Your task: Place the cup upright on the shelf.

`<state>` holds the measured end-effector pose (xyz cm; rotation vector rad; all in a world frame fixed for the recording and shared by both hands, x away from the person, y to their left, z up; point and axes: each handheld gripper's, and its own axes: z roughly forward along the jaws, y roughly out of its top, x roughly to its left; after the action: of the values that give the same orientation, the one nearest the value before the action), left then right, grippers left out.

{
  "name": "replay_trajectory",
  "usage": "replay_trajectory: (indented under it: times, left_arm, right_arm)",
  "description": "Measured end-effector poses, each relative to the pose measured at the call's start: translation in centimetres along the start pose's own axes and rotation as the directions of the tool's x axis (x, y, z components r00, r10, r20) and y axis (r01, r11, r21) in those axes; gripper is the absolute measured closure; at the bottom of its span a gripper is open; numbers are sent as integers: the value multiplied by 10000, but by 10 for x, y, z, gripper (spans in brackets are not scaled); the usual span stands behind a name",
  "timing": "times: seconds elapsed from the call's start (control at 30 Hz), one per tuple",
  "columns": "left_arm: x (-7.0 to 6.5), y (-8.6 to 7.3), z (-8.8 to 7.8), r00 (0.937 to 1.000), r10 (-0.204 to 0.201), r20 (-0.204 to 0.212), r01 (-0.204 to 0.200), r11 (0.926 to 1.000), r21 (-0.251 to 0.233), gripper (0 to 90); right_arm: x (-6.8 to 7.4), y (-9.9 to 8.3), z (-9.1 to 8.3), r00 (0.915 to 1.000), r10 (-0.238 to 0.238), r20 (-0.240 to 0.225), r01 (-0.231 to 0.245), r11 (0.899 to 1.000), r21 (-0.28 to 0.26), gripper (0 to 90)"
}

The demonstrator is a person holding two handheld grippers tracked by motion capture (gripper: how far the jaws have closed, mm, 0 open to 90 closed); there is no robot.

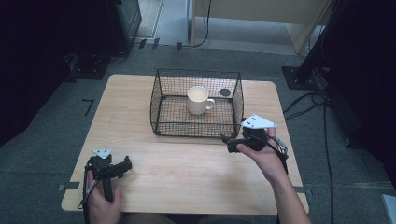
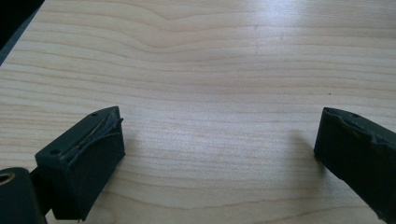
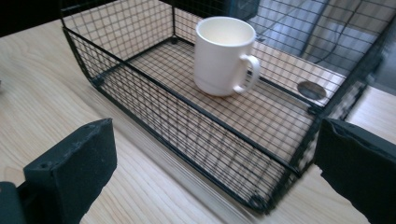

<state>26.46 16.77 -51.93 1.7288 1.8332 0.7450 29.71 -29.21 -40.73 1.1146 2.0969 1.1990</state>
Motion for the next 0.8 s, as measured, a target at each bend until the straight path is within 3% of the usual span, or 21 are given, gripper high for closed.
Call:
replay_trajectory:
  times: [0.33, 0.8]
  left_arm:
    - [0, 0, 0, 10000, -2, 0, 2, 10000, -1, 18]
    - [0, 0, 0, 10000, 22, -1, -22, 10000, 20, 18]
  right_arm:
    - [-19, -39, -15, 9965, 650, 520, -658, 9977, 133, 0]
    - [-43, -78, -36, 9865, 1118, 1196, -1168, 9925, 357, 0]
